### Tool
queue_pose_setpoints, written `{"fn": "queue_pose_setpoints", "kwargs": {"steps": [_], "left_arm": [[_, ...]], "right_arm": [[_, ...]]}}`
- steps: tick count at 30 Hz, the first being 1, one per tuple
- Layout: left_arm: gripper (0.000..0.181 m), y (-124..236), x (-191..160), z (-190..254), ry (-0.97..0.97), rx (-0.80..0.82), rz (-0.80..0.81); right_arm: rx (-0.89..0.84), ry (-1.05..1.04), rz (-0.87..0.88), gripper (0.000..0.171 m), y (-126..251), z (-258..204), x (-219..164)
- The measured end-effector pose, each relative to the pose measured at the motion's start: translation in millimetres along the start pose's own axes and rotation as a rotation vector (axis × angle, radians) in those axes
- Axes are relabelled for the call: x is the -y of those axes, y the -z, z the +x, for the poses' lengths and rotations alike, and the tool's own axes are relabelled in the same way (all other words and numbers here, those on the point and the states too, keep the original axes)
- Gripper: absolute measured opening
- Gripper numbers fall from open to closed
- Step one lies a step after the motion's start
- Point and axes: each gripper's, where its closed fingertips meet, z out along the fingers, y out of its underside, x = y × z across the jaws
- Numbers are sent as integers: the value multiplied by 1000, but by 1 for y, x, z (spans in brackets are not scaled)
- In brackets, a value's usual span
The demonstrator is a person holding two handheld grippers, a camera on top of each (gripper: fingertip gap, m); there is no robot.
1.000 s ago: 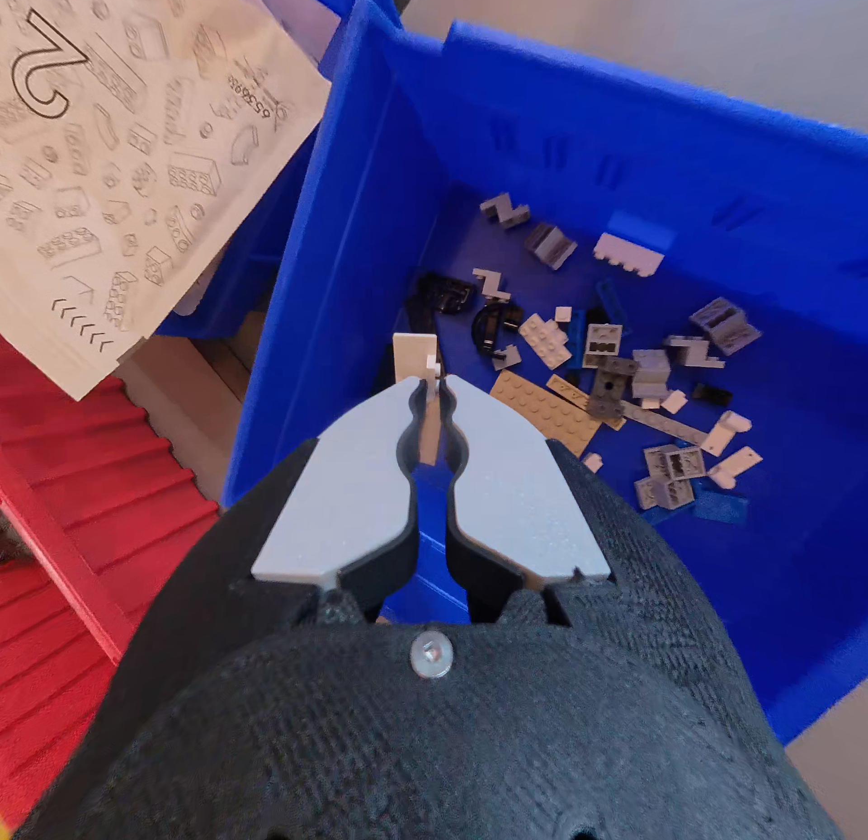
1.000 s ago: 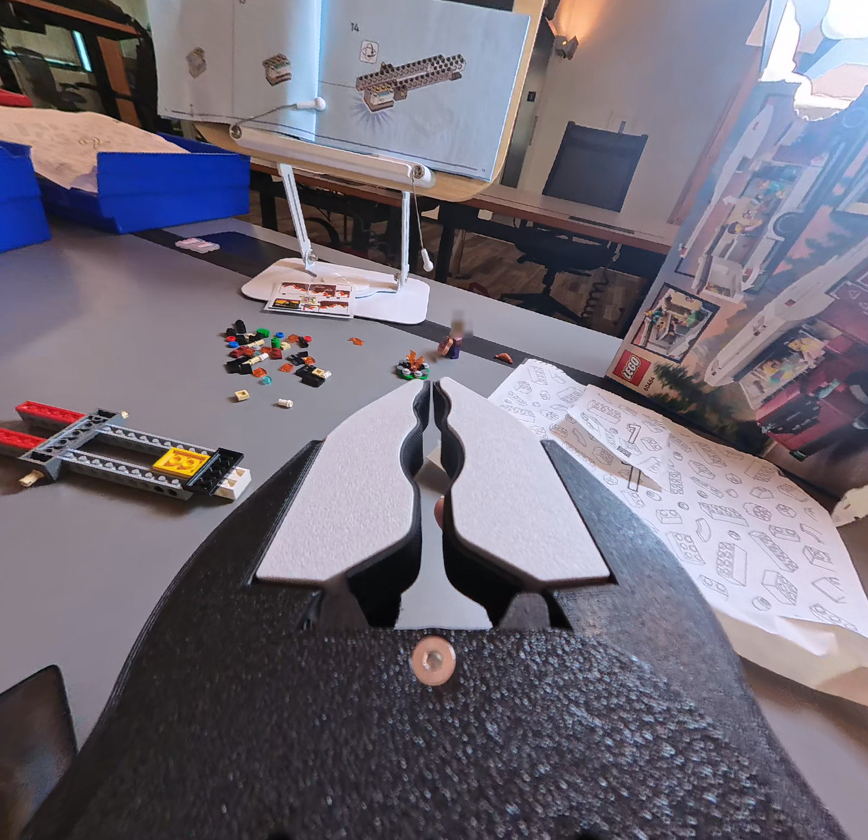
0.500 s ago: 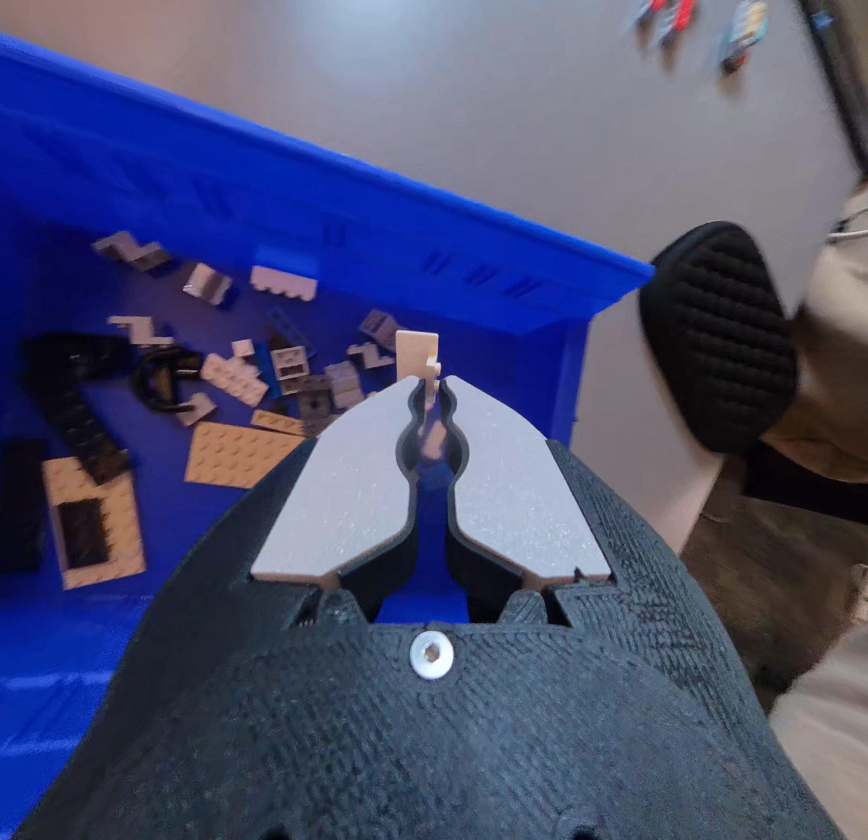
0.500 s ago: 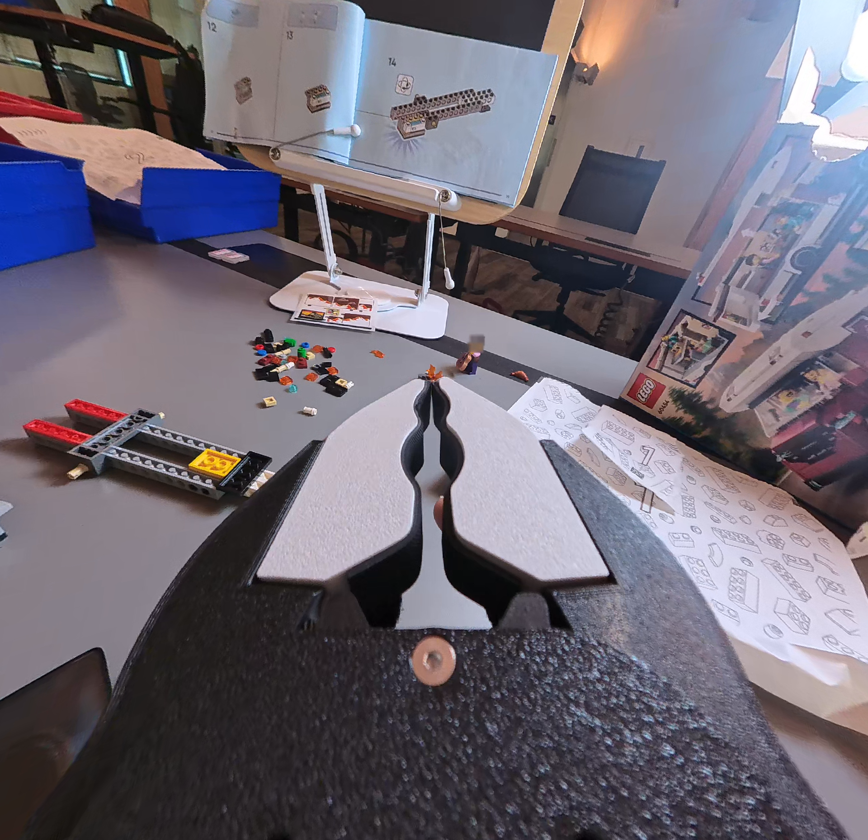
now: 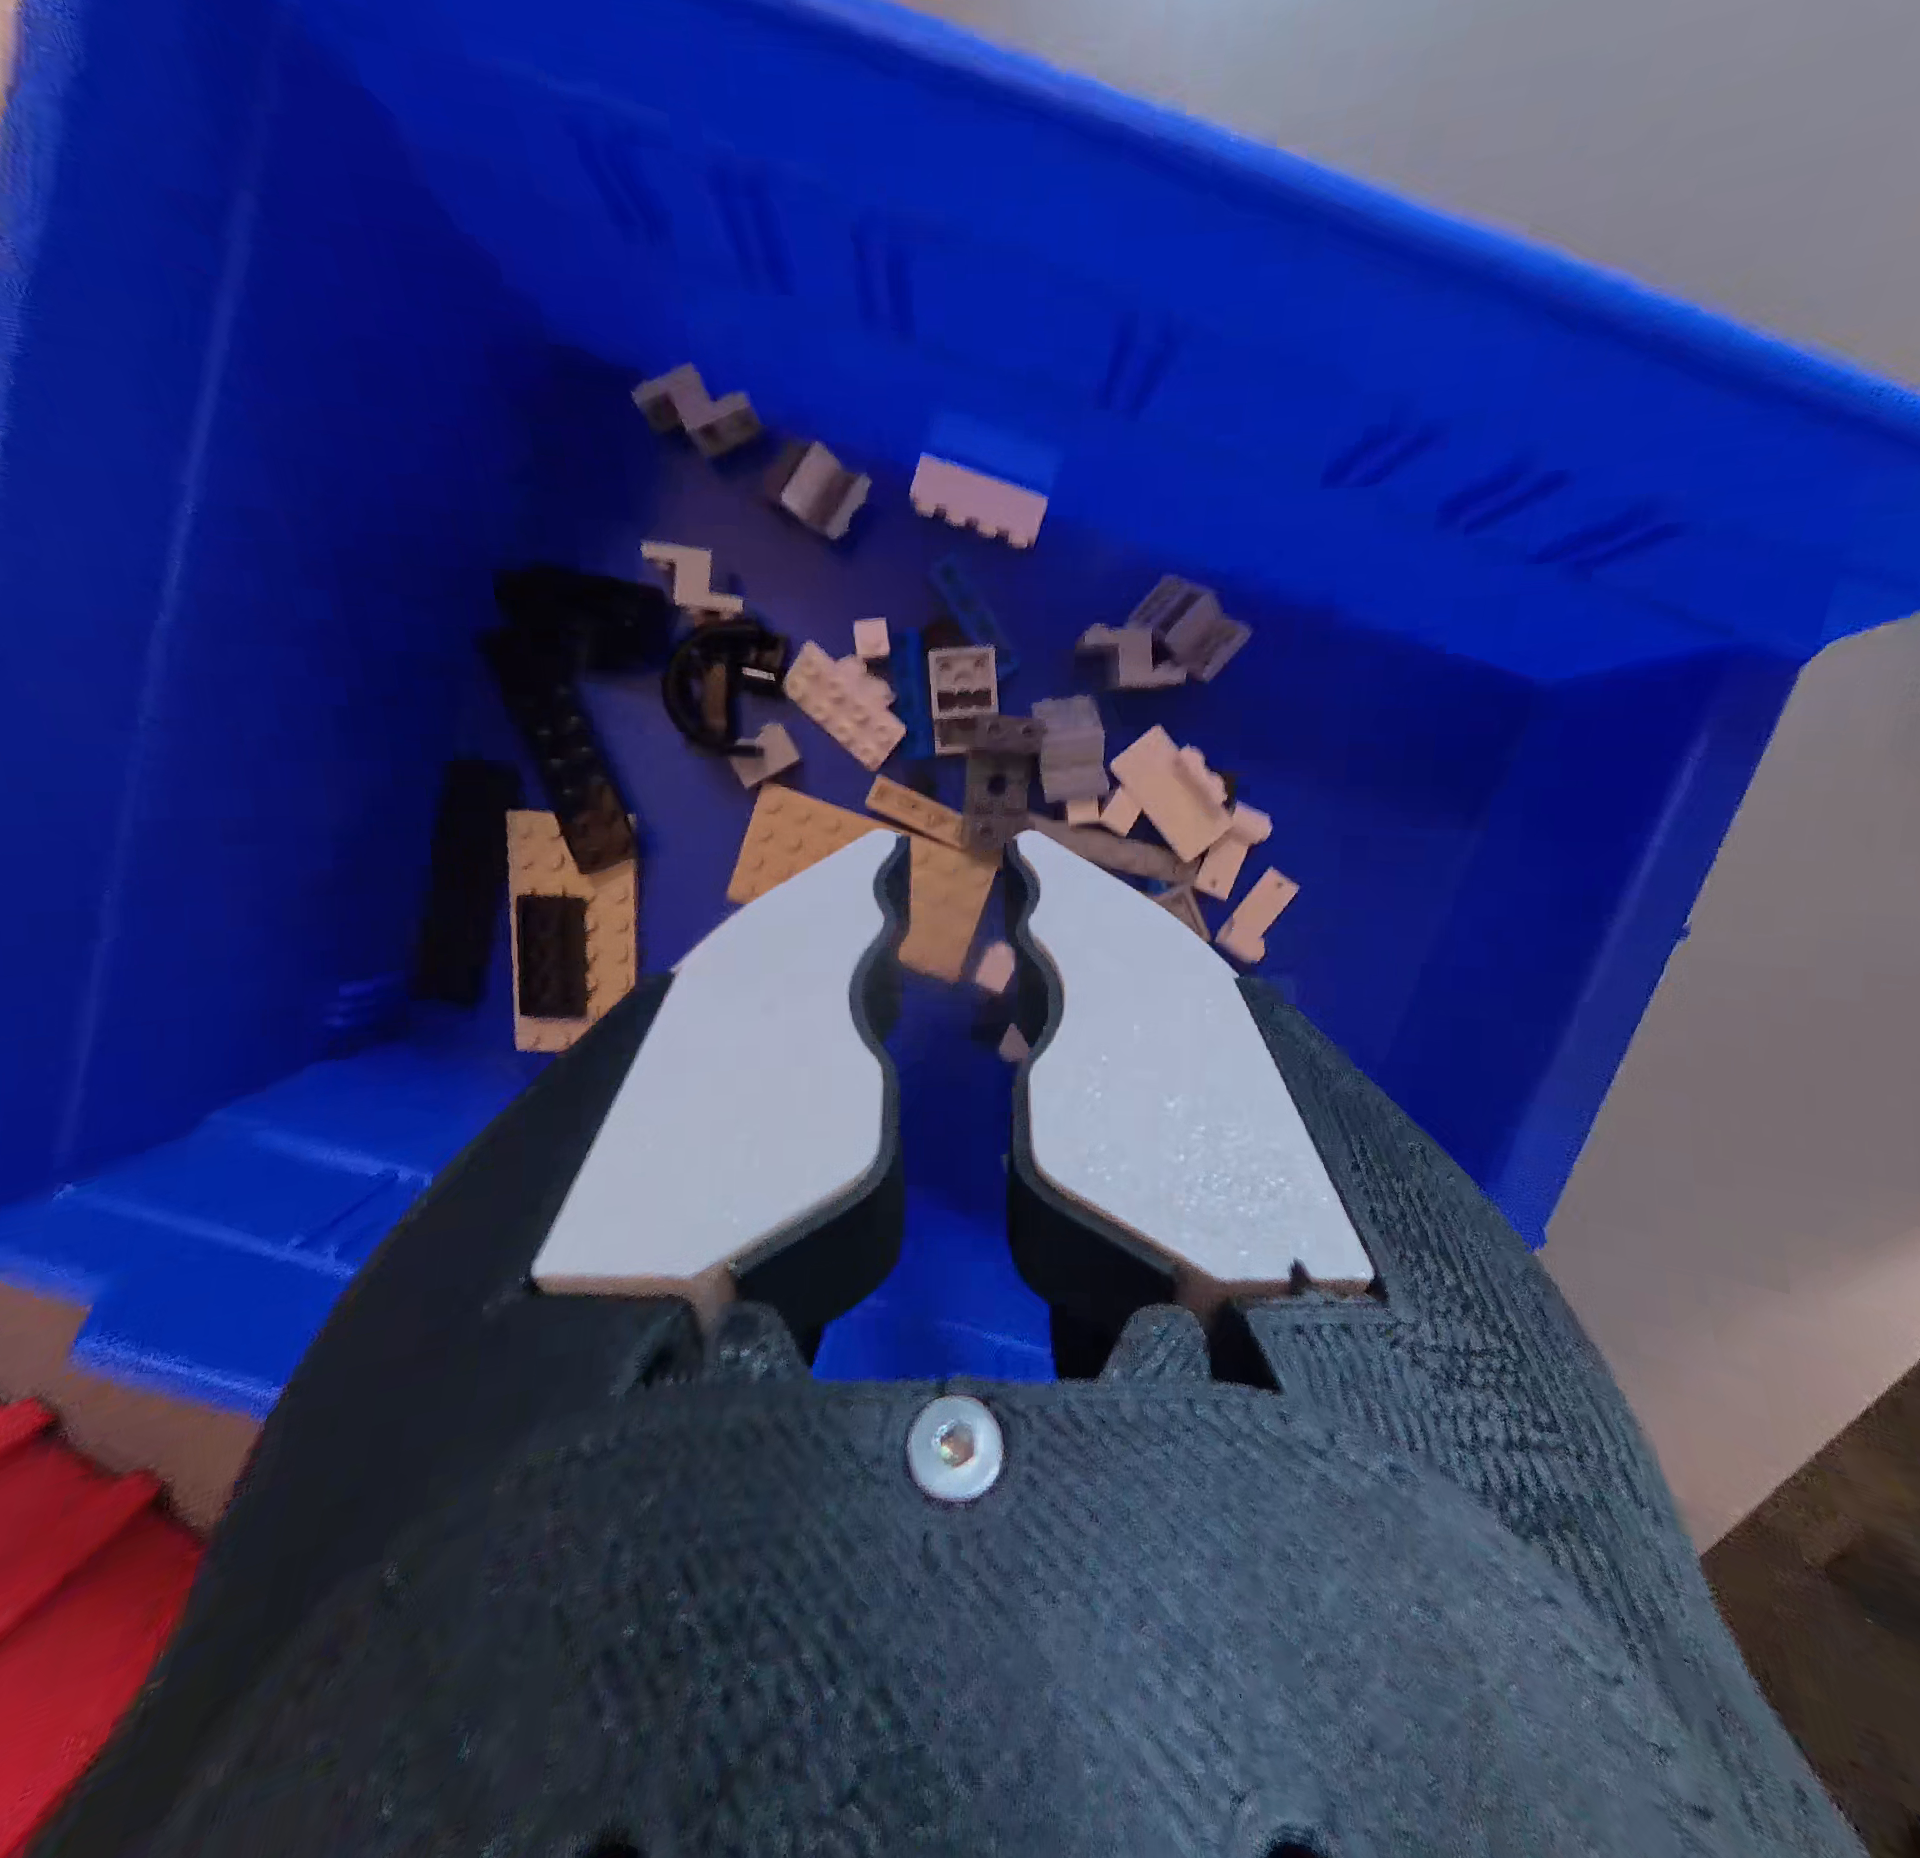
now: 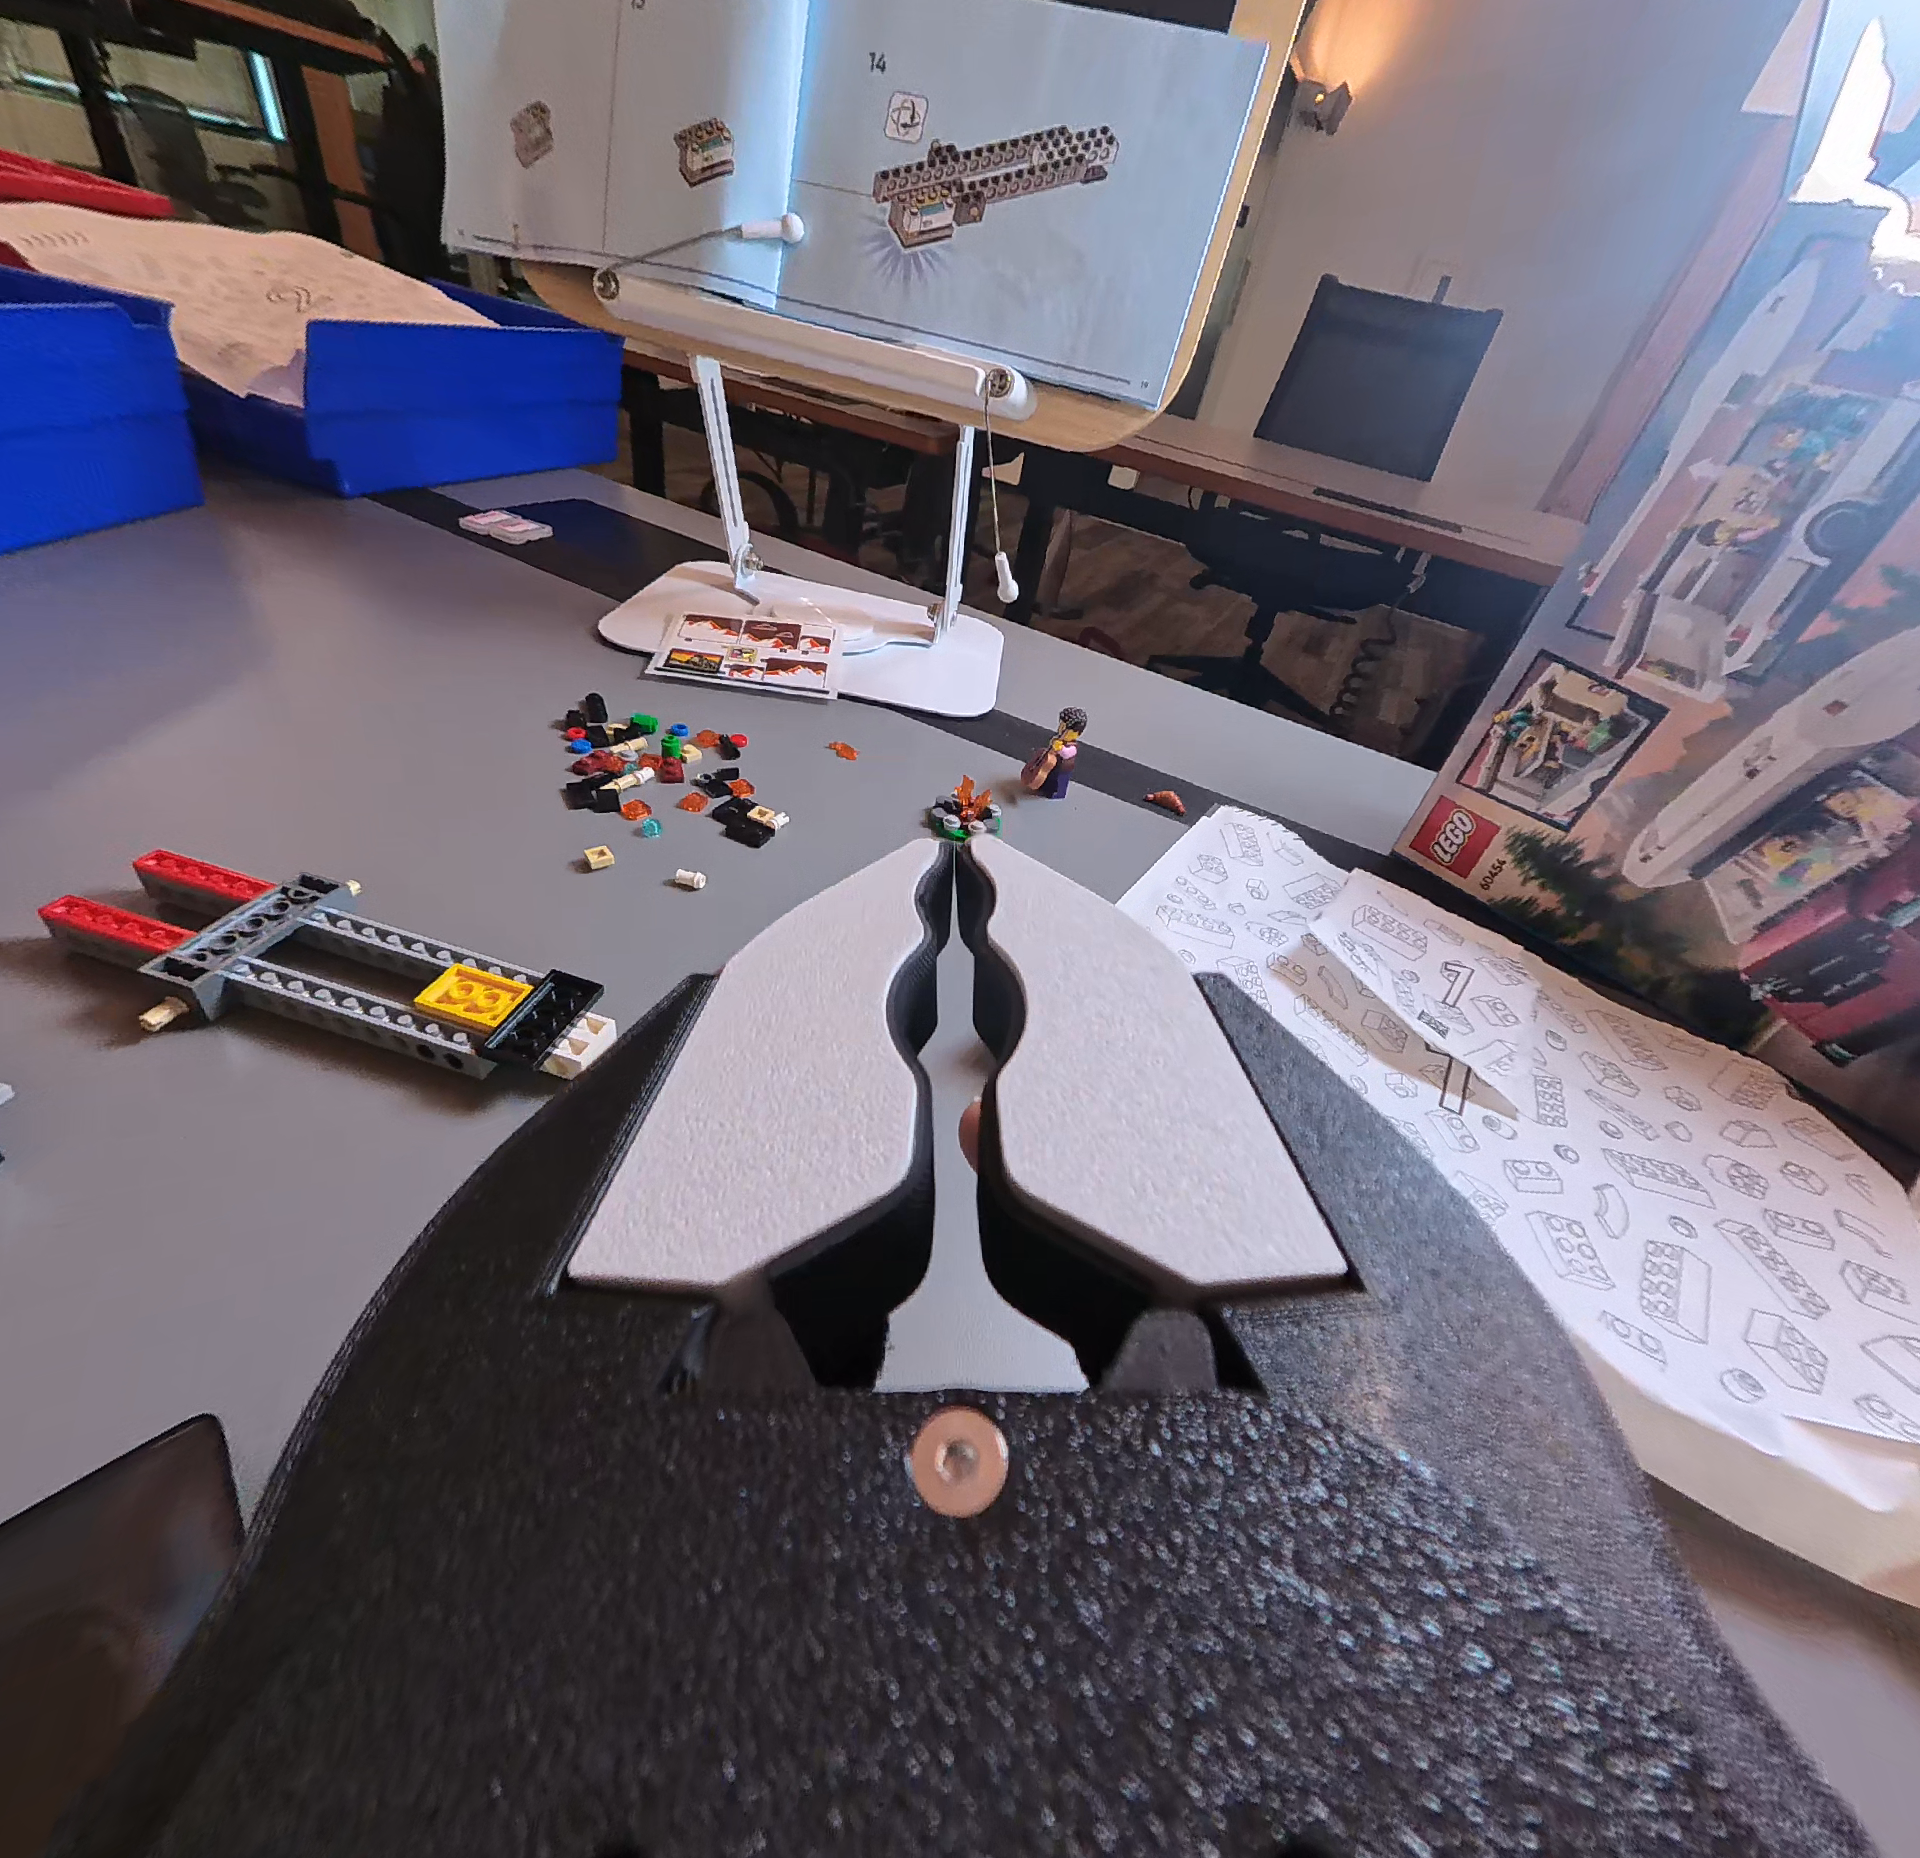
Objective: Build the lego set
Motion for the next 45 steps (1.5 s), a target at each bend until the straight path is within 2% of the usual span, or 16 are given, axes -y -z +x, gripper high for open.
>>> {"fn": "queue_pose_setpoints", "kwargs": {"steps": [6, 11, 14, 15, 16, 22, 28, 33, 37, 39, 41, 43, 45], "left_arm": [[22, -20, -30, 47, -88, -153, -219], [38, -38, -48, 59, -192, -97, -340], [38, -45, -49, 57, -212, -77, -338], [24, -45, -46, 49, -227, -25, -326], [21, -43, -44, 40, -247, 34, -318], [26, -32, -40, 22, -235, 122, -277], [28, -35, -39, 48, -235, 39, -245], [29, -40, -51, 71, -235, -46, -316], [26, -43, -53, 71, -233, -38, -328], [11, -44, -53, 66, -249, -6, -331], [11, -43, -52, 58, -264, 51, -331], [9, -37, -45, 41, -262, 171, -310], [14, -21, -31, 8, -200, 396, -255]], "right_arm": [[-2, 1, -14, 0, -2, 0, -4], [-8, 1, -25, 0, -3, 1, -7], [-8, 4, -33, 0, -5, 0, -9], [-9, 5, -35, 0, -5, 0, -10], [-9, 6, -37, 0, -6, 0, -10], [-13, 4, -37, 0, -6, 0, -10], [-34, 6, -10, 1, -2, 4, -4], [-42, -15, 36, 6, 2, 8, 5], [-41, -8, 54, 7, 4, 6, 10], [-40, -4, 55, 7, 5, 6, 11], [-40, -2, 55, 7, 5, 5, 11], [-40, -1, 55, 7, 4, 5, 11], [-40, -2, 55, 7, 4, 5, 11]]}}
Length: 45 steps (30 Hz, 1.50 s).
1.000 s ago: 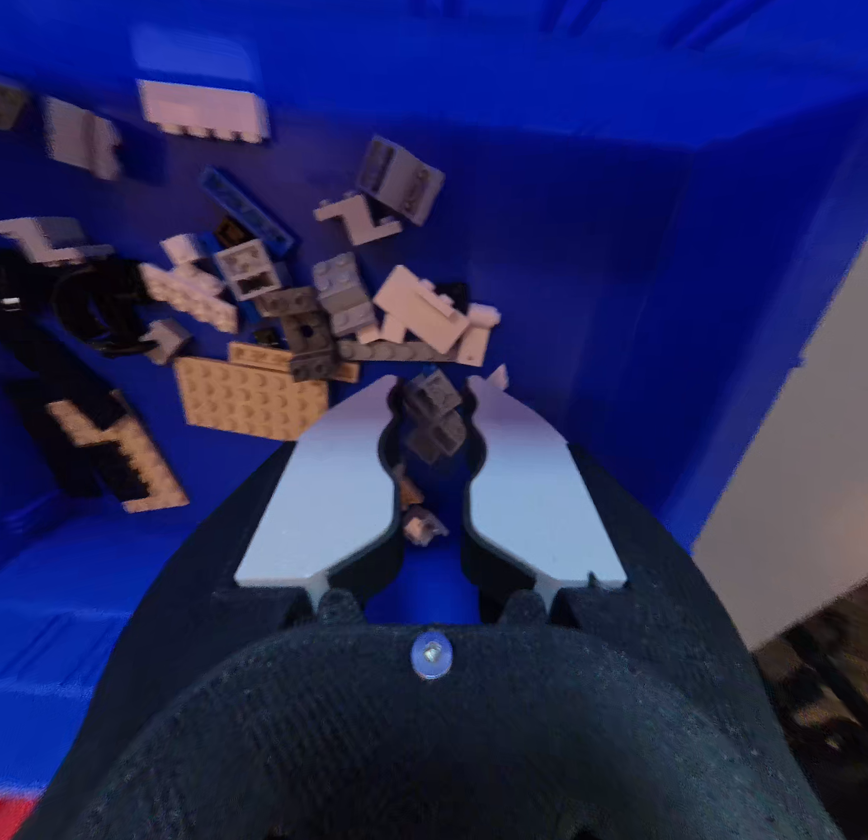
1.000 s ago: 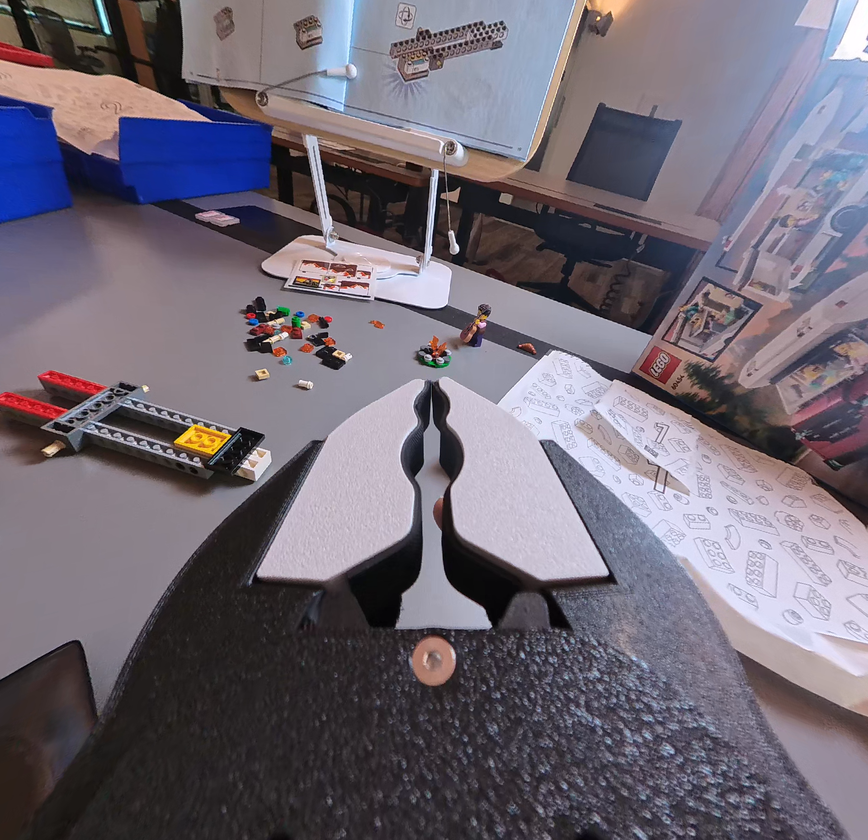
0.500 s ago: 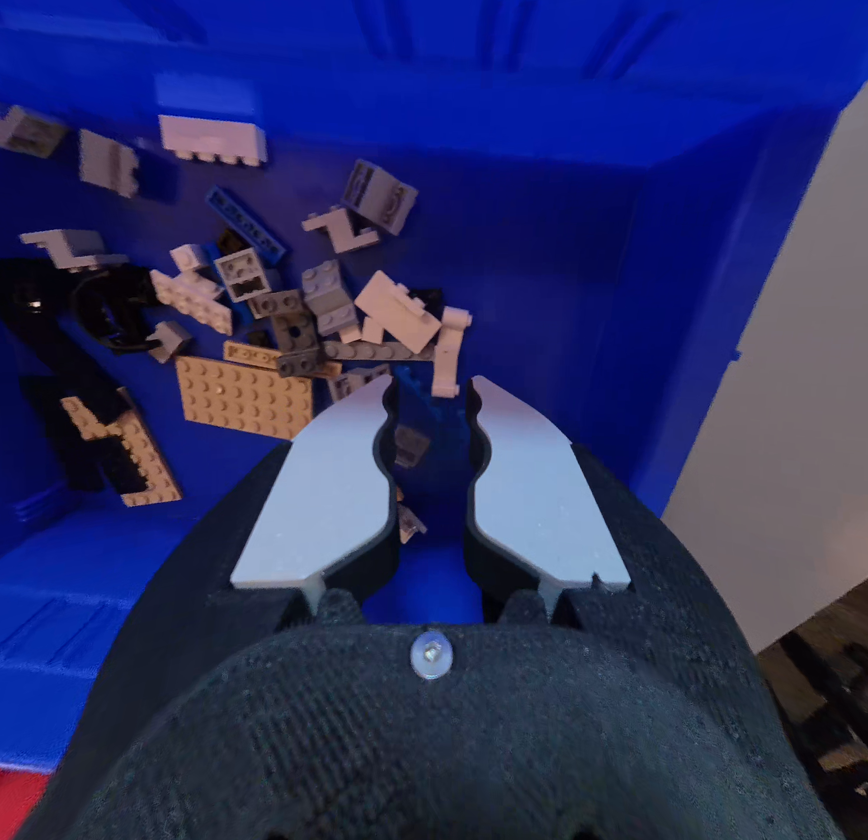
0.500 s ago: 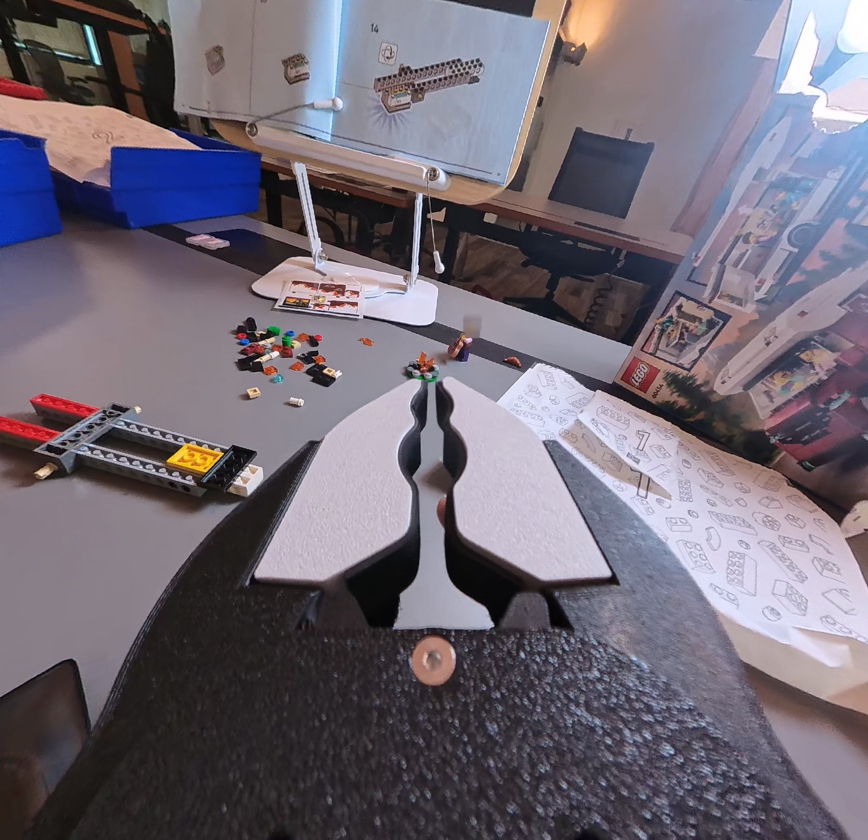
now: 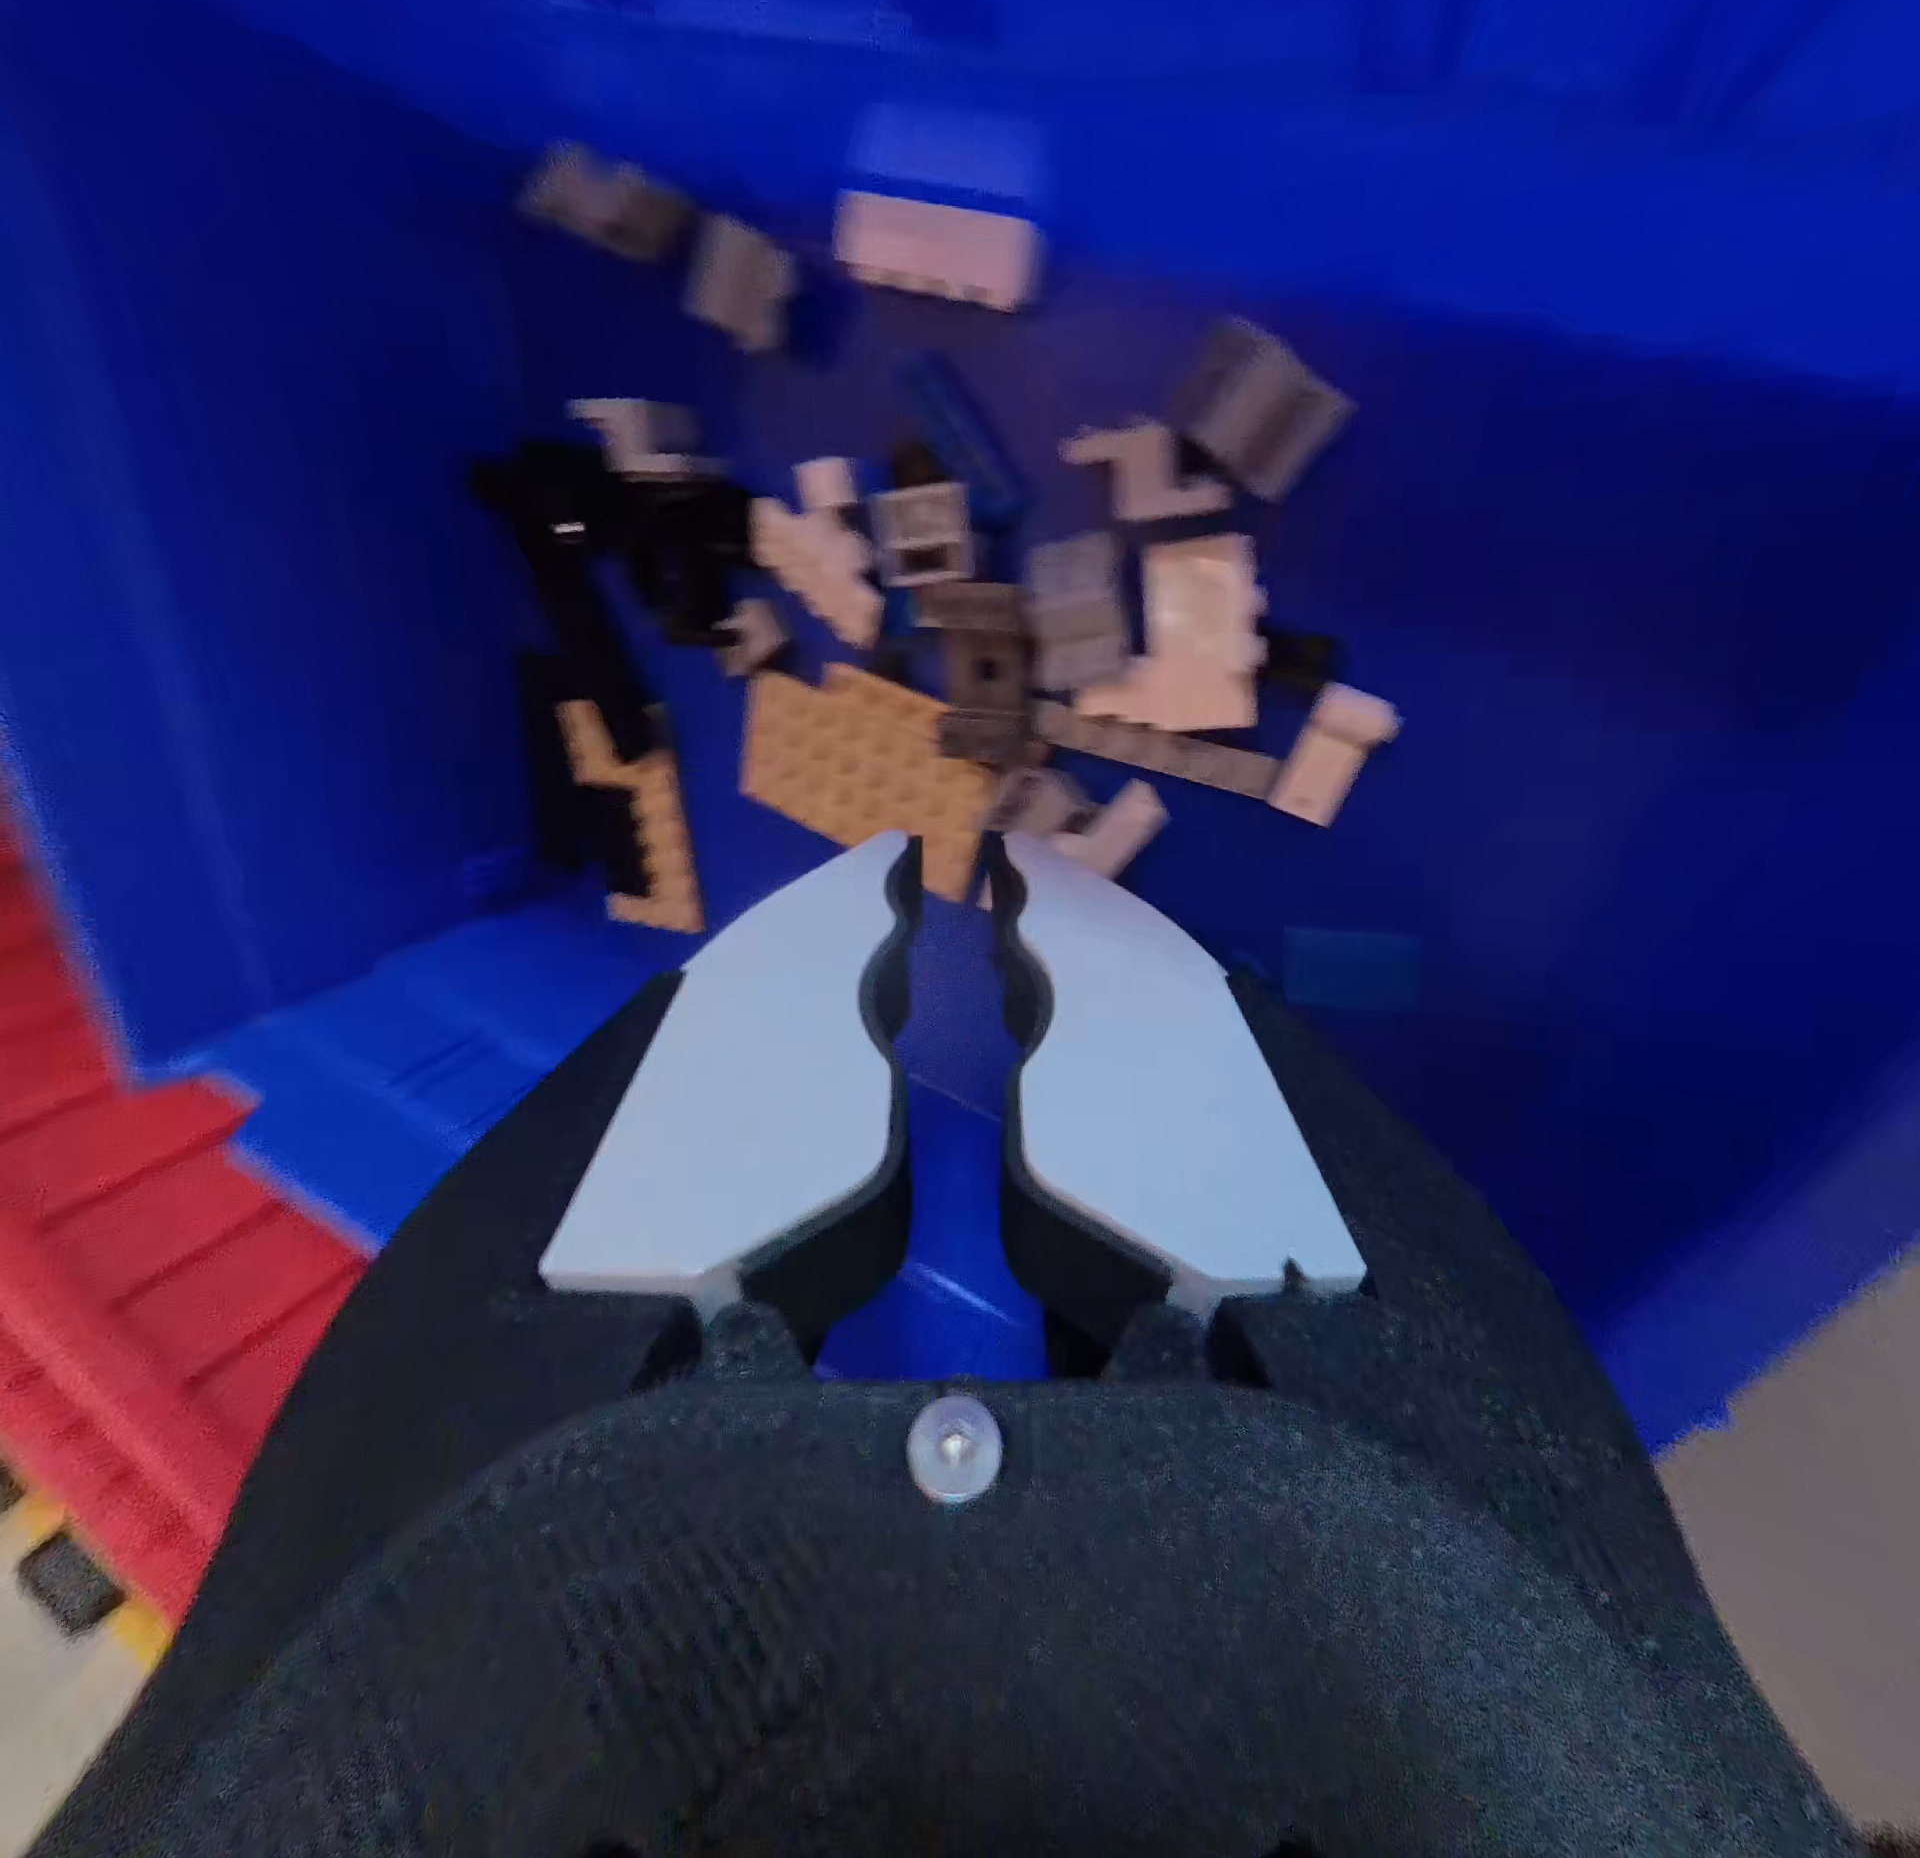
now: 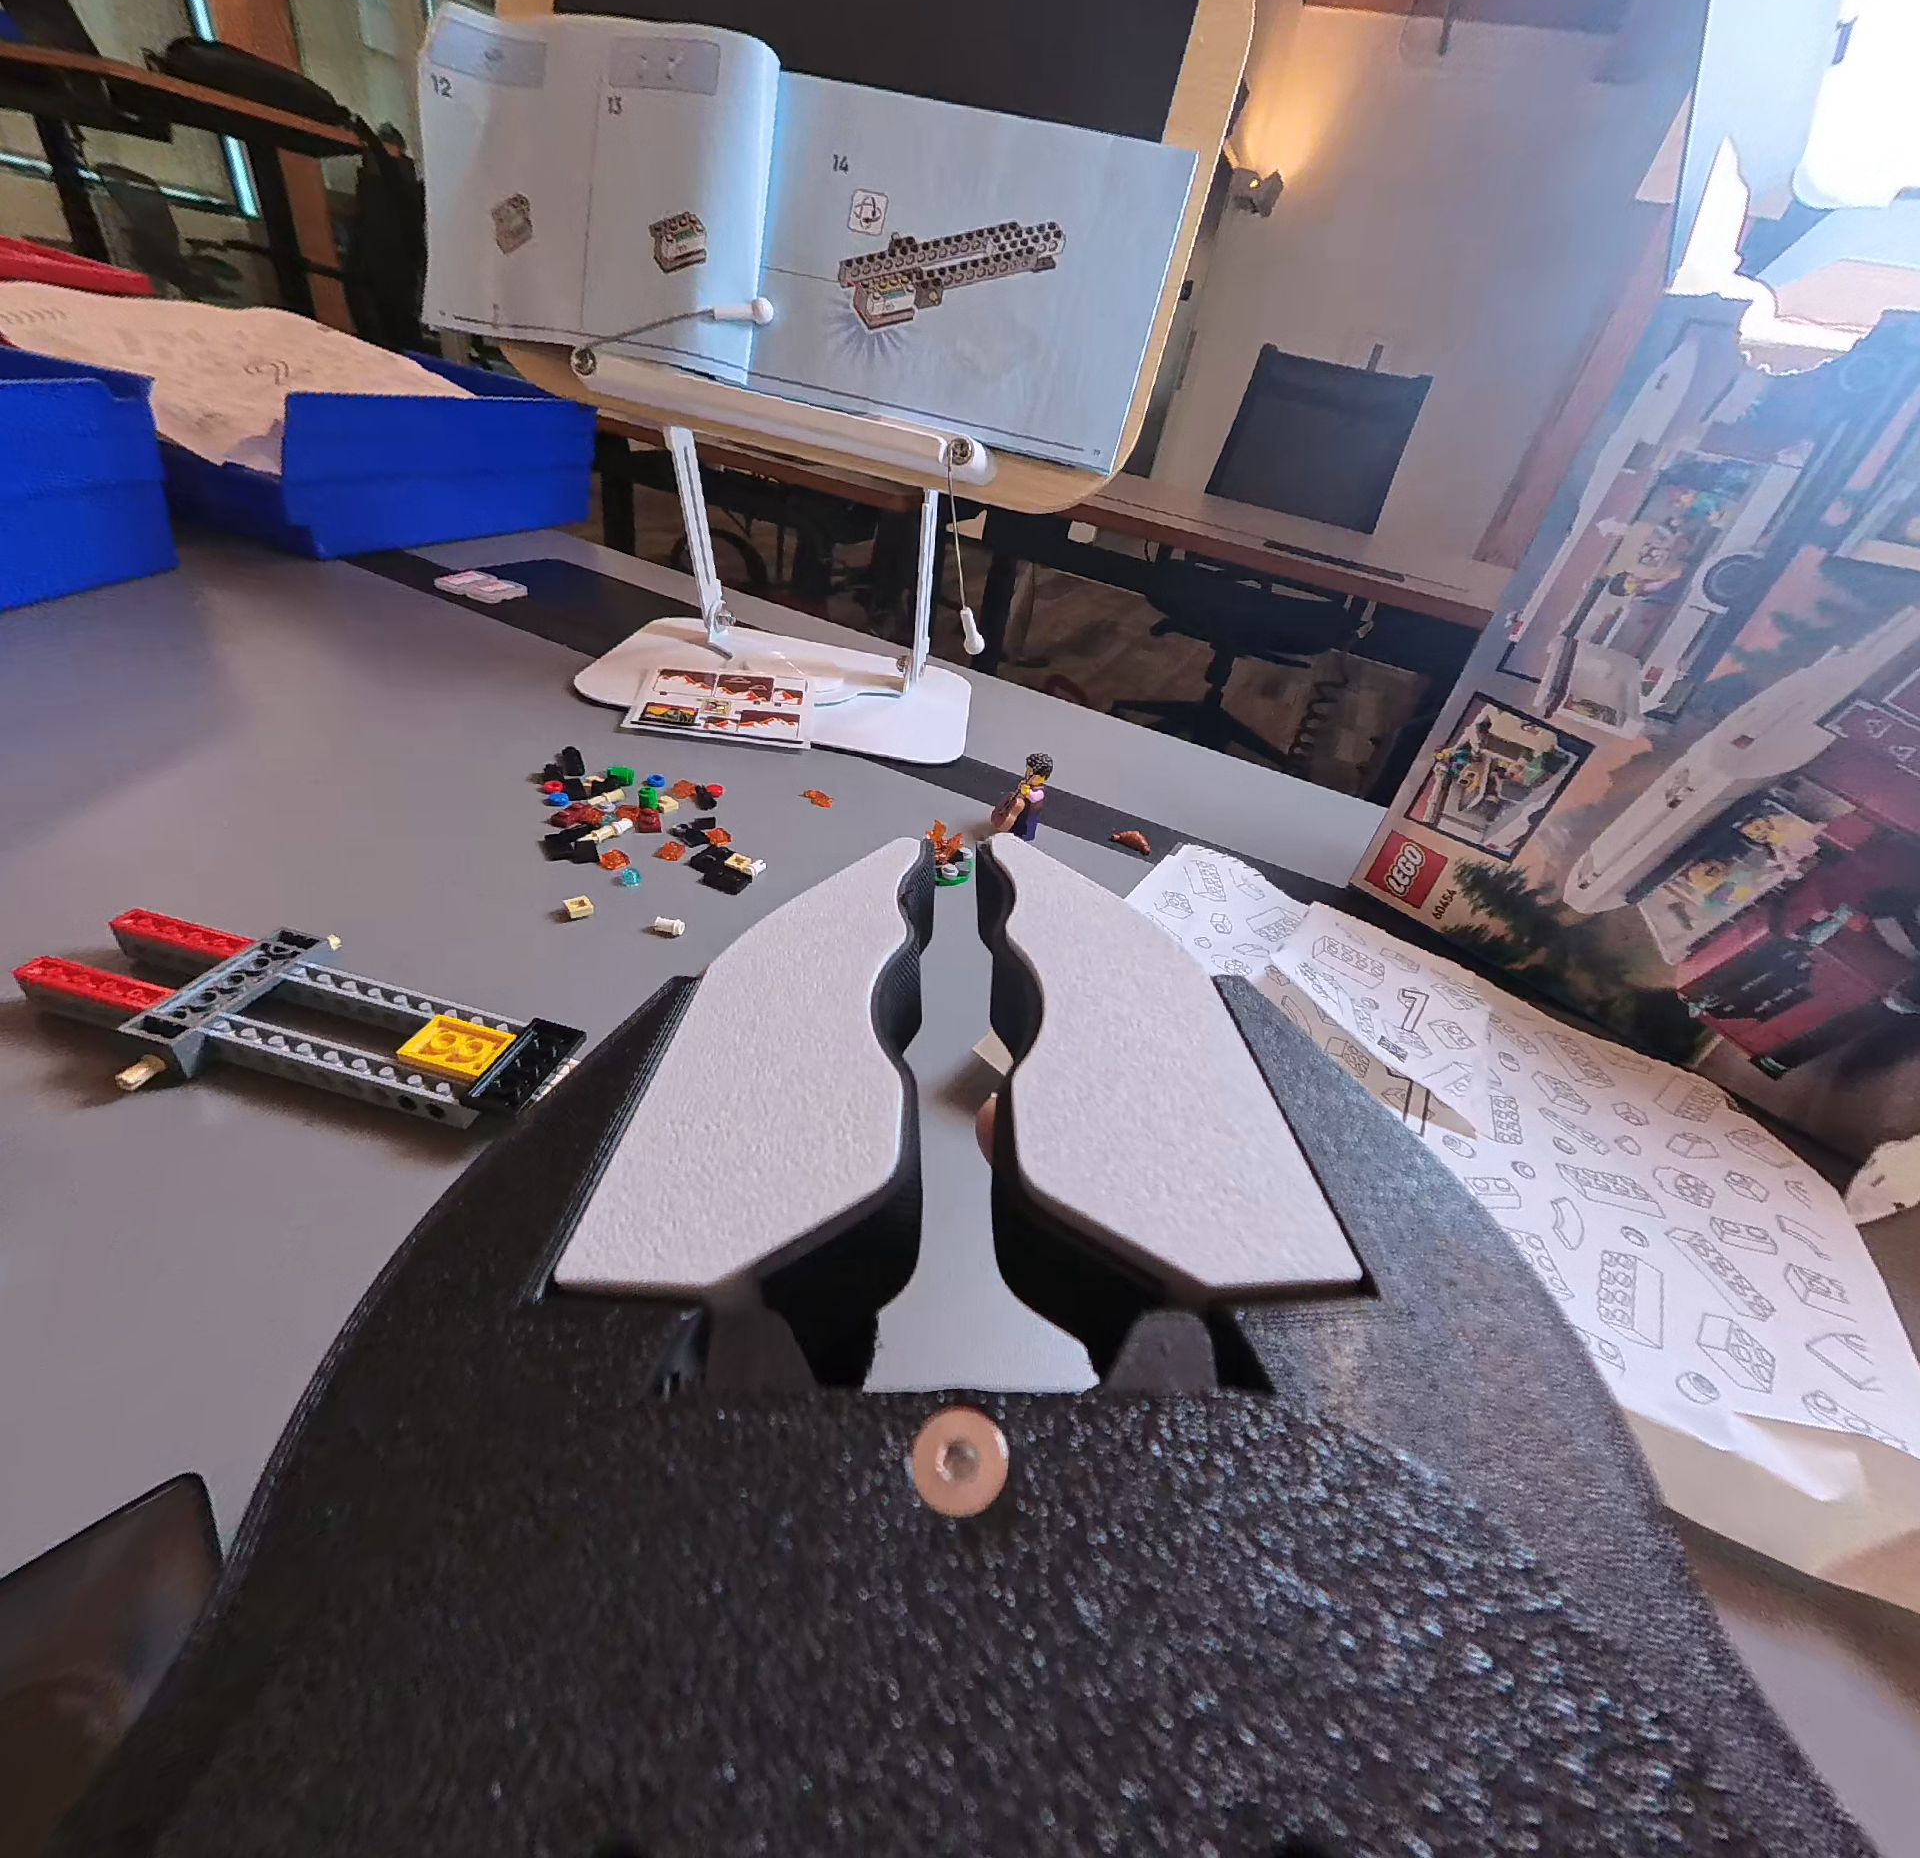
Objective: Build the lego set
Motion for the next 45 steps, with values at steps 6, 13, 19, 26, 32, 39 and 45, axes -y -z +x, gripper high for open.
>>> {"fn": "queue_pose_setpoints", "kwargs": {"steps": [6, 13, 19, 26, 32, 39, 45], "left_arm": [[30, 44, 44, -37, 181, 225, 269], [26, 114, 139, -33, 334, 267, 741], [27, 88, 115, -29, 285, 208, 610], [24, 24, 36, 28, 90, -159, 184], [27, -1, -5, 34, 70, -259, -25], [24, -12, -8, 37, 11, -267, -45], [9, -9, -7, 39, -19, -263, -13]], "right_arm": [[7, 0, 2, 7, 0, -2, 1], [32, 0, 25, 7, 3, -8, 7], [56, 35, 71, 7, 13, -15, 21], [74, 21, 82, 7, 14, -18, 25], [68, 20, 67, 6, 12, -17, 21], [78, 19, 45, 6, 10, -20, 15], [75, 26, 58, 5, 12, -19, 19]]}}
